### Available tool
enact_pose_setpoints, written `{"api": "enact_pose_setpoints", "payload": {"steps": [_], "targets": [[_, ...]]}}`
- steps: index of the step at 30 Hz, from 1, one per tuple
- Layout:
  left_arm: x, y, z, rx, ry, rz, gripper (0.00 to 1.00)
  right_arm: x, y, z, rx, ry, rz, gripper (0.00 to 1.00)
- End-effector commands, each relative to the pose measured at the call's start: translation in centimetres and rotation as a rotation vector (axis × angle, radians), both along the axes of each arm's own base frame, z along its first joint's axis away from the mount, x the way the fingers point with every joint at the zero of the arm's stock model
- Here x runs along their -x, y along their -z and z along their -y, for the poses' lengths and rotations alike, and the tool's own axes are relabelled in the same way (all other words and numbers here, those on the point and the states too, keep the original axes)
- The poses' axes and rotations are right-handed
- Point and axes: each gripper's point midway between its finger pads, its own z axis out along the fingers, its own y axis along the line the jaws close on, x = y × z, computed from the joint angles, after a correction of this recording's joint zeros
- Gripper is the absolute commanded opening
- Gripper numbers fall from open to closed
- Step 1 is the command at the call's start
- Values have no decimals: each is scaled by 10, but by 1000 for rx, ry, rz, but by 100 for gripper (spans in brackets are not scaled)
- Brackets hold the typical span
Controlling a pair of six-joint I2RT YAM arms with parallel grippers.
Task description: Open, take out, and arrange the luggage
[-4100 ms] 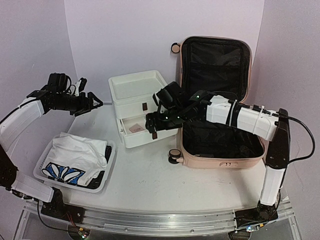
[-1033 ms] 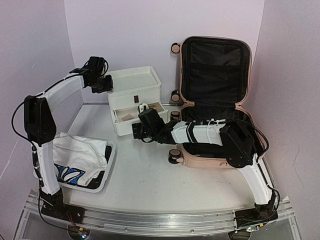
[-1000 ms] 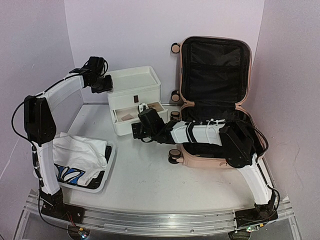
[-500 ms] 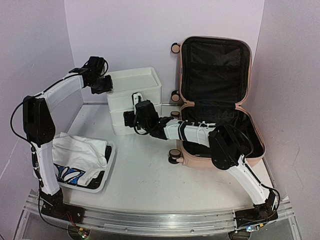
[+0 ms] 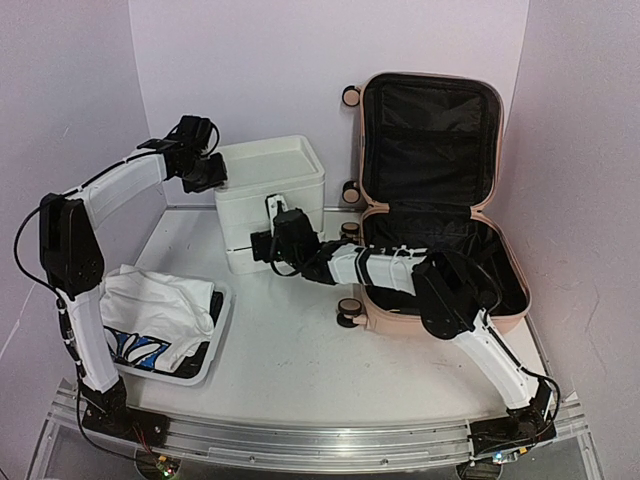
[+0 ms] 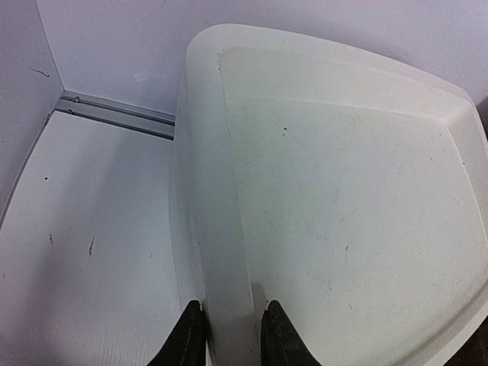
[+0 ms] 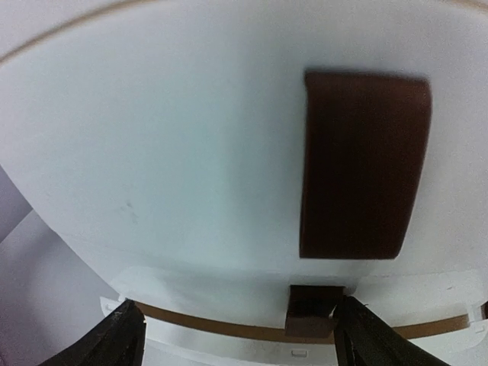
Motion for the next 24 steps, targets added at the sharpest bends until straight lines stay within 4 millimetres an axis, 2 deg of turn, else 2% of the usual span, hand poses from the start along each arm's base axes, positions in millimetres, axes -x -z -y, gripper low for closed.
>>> {"api": "enact_pose_setpoints", "payload": {"steps": [1,4,5,8,12,14,18,22,24], "targets": [[54,-24,61,75,247,-43,22,17,-49,33,-46,-15,-74,90],[57,-34,59,54,266,-16,40,37,-32,65,15,17,-208,94],[57,-40,52,30,246,6,47,44,-25,73,29,14,-249,94],[63,-70,45,-2,258,78,66,57,-10,93,82,23,-298,96],[77,-109,37,-18,275,157,81,59,14,106,117,49,-302,96],[88,-124,33,-28,293,190,85,56,16,100,76,36,-274,94],[111,-144,22,-42,310,241,86,46,26,84,40,10,-237,85],[123,-148,11,-89,309,279,86,33,35,72,-20,30,-174,83],[125,-144,6,-129,308,286,86,25,40,70,-45,54,-139,82]]}}
